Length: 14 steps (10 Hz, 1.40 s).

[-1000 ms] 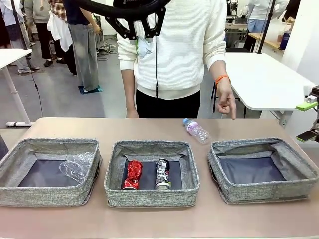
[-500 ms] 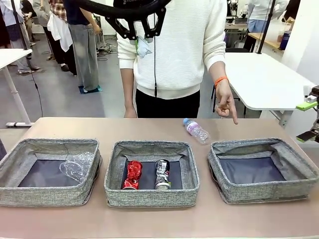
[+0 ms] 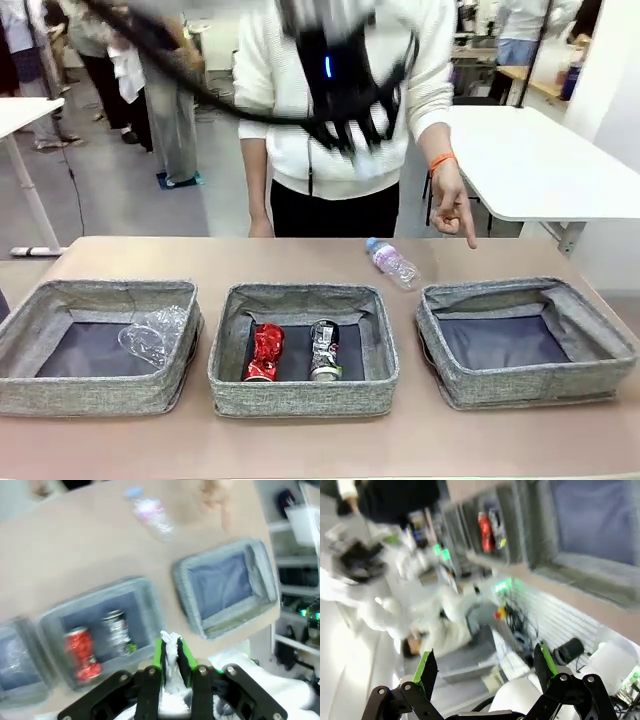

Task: Sort the waste into the appropriate baskets.
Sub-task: Place the picked waste into the Fabric basket indicated by the person.

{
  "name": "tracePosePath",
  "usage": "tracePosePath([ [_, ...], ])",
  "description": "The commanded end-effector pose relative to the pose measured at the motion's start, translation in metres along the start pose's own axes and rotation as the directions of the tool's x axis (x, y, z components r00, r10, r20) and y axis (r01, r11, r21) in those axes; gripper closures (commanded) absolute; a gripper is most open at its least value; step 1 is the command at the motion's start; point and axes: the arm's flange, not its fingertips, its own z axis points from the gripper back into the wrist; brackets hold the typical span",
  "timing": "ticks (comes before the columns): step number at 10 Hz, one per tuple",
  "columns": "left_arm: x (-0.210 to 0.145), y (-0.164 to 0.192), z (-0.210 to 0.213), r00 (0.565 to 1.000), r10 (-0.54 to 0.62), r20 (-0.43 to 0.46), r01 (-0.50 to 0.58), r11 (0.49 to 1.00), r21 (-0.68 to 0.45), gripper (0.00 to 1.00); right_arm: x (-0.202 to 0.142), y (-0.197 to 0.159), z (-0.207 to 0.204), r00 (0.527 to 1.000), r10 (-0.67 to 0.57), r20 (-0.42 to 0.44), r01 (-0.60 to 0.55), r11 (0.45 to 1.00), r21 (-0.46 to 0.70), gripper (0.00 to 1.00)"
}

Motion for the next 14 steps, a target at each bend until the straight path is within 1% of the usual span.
tracePosePath([
  [1, 0.007, -0.021, -0.112, 0.983, -0.134, -0.122, 0.111, 0.977, -0.183, 0.86, -0.046, -0.033, 0.089, 0.973, 0.013, 0.229, -0.052, 0.985, 0.164, 0.0],
  [2, 0.012, -0.046, -0.143, 0.964, -0.205, -0.17, 0.171, 0.966, -0.196, 0.86, -0.065, -0.047, 0.109, 0.937, -0.007, 0.35, -0.091, 0.96, 0.264, 0.0],
  [3, 0.016, -0.076, -0.159, 0.938, -0.282, -0.202, 0.244, 0.95, -0.194, 0.86, -0.038, -0.022, 0.056, 0.99, -0.025, 0.137, 0.016, 0.998, 0.066, 0.0],
  [4, 0.021, -0.109, -0.168, 0.914, -0.361, -0.185, 0.336, 0.93, -0.152, 0.86, -0.038, -0.022, 0.056, 0.99, -0.025, 0.137, 0.016, 0.998, 0.066, 0.0],
  [5, 0.022, -0.126, -0.173, 0.91, -0.386, -0.153, 0.375, 0.922, -0.097, 0.86, -0.038, -0.022, 0.056, 0.99, -0.025, 0.137, 0.016, 0.998, 0.066, 0.0],
  [6, 0.026, -0.135, -0.174, 0.909, -0.398, -0.122, 0.393, 0.917, -0.064, 0.86, -0.038, -0.022, 0.056, 0.99, -0.025, 0.137, 0.016, 0.998, 0.066, 0.0],
  [7, 0.025, -0.134, -0.175, 0.912, -0.394, -0.114, 0.391, 0.919, -0.053, 0.86, -0.038, -0.022, 0.056, 0.99, -0.025, 0.137, 0.016, 0.998, 0.066, 0.0],
  [8, 0.028, -0.135, -0.172, 0.919, -0.377, -0.117, 0.373, 0.926, -0.059, 0.86, -0.038, -0.022, 0.056, 0.99, -0.025, 0.137, 0.016, 0.998, 0.066, 0.0],
  [10, 0.033, -0.134, -0.171, 0.917, -0.379, -0.124, 0.374, 0.925, -0.062, 0.86, -0.038, -0.022, 0.056, 0.99, -0.025, 0.137, 0.016, 0.998, 0.066, 0.0],
  [11, 0.033, -0.135, -0.171, 0.917, -0.379, -0.128, 0.374, 0.925, -0.065, 0.73, -0.038, -0.022, 0.056, 0.99, -0.025, 0.137, 0.016, 0.998, 0.066, 0.0],
  [12, 0.033, -0.134, -0.171, 0.91, -0.392, -0.135, 0.387, 0.92, -0.061, 0.28, -0.038, -0.022, 0.056, 0.99, -0.025, 0.137, 0.016, 0.998, 0.066, 0.0],
  [14, 0.032, -0.135, -0.169, 0.912, -0.391, -0.124, 0.388, 0.92, -0.051, 0.0, -0.038, -0.022, 0.056, 0.99, -0.025, 0.137, 0.016, 0.998, 0.066, 0.0],
])
